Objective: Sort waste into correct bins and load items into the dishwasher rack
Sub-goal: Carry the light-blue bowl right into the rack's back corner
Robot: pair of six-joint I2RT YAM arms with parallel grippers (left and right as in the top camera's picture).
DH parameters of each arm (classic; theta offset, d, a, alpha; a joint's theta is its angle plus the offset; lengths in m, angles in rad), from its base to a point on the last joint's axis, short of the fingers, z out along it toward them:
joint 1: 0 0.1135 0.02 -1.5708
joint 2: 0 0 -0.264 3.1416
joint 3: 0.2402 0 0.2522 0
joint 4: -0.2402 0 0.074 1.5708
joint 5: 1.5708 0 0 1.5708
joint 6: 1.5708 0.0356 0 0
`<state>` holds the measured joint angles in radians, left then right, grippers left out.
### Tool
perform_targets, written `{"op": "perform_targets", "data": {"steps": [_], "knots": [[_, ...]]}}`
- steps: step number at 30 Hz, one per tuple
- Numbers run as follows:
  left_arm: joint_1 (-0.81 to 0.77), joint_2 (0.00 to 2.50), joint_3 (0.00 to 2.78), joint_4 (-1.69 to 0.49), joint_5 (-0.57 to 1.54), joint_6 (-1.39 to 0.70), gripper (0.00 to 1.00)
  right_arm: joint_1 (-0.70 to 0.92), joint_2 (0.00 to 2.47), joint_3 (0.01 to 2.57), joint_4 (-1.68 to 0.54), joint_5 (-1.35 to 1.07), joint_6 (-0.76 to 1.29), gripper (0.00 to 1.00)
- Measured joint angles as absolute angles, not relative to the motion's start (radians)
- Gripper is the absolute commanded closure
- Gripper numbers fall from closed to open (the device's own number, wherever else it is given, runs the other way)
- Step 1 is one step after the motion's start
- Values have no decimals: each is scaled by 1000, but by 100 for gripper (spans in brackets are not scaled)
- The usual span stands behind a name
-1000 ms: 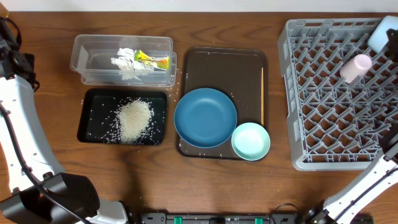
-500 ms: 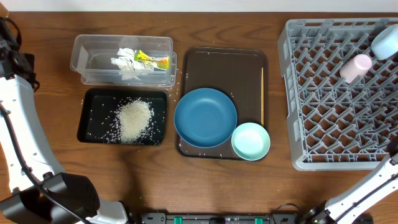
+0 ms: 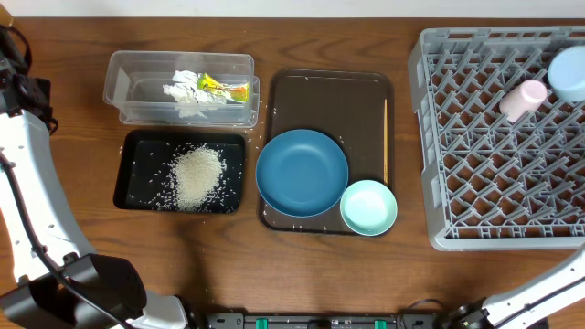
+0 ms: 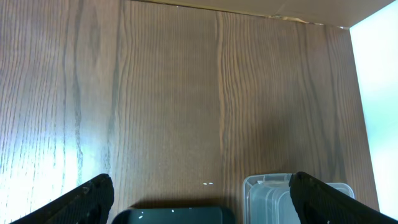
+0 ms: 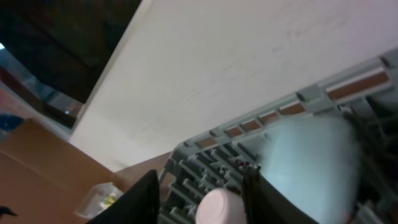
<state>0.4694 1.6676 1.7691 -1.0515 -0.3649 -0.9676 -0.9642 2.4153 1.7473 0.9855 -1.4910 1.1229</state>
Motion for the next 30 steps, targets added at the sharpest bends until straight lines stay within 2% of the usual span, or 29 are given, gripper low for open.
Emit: {"op": "perform_targets", "data": {"steps": [1, 8, 13, 21, 30], "knots": [[469, 1668, 1769, -1052, -365, -968, 8, -974, 2416, 1747, 980, -1499, 1135, 1], [469, 1668, 1769, -1052, -365, -968, 8, -999, 2416, 1747, 1021, -1538, 1187, 1], [469, 1668, 1769, -1052, -365, -968, 8, -1003, 2419, 1752, 1511, -1545, 1394, 1], [469, 1668, 1769, -1052, -365, -968, 8, -994, 2386, 1833, 1528, -1546, 1586, 1], [469, 1668, 1769, -1052, -365, -968, 8, -891, 2320, 1978, 1407, -1542, 1617, 1]]}}
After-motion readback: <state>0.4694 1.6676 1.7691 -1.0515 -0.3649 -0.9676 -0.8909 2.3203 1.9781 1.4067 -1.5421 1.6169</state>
